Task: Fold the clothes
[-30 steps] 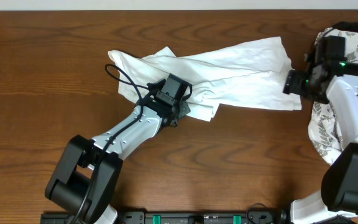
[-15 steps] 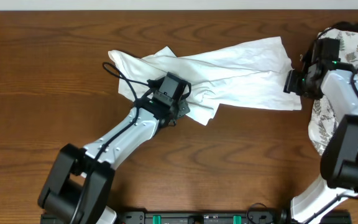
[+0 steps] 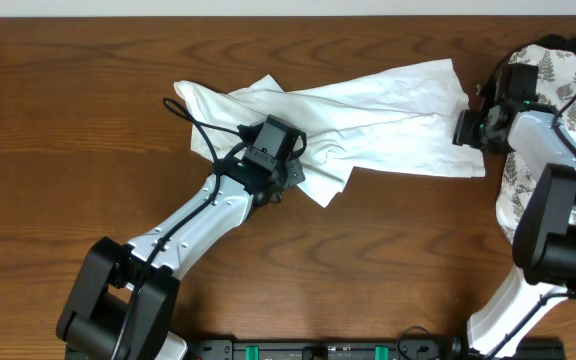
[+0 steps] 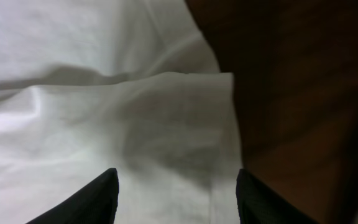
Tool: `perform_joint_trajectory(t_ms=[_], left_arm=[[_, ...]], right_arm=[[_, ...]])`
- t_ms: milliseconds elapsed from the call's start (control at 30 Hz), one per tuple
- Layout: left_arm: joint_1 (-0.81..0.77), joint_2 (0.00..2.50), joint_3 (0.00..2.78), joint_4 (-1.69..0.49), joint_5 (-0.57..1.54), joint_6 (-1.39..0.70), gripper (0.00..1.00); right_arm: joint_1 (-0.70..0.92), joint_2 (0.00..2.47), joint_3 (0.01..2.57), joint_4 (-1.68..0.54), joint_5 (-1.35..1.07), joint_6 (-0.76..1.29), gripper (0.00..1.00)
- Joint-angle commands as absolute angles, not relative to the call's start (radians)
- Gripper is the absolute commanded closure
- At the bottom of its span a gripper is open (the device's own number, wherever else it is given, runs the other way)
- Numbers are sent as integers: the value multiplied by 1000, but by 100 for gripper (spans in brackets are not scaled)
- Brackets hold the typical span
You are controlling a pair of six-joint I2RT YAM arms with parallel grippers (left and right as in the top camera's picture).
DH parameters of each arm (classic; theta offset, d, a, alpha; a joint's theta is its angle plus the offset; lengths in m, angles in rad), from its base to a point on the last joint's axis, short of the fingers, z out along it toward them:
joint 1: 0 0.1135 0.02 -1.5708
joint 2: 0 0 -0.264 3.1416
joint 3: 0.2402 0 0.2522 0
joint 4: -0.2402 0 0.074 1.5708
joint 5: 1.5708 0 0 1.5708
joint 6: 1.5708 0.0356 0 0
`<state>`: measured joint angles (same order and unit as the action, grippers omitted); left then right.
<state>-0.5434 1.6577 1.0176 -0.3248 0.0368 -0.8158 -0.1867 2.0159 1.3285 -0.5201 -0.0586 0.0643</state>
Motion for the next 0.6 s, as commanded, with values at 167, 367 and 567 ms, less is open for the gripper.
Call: perform_joint_trajectory(t_ms=[167, 367, 567], left_arm=[[-540, 1647, 1021, -336, 14, -801, 93], [-540, 1647, 1021, -336, 14, -800, 93], [-540, 1647, 1021, -337, 14, -800, 93]], right_arm=[[-197, 2052, 1325, -465, -117, 28, 45], [-197, 2052, 1326, -455, -117, 28, 67], [-197, 2049, 1326, -458, -117, 28, 76]])
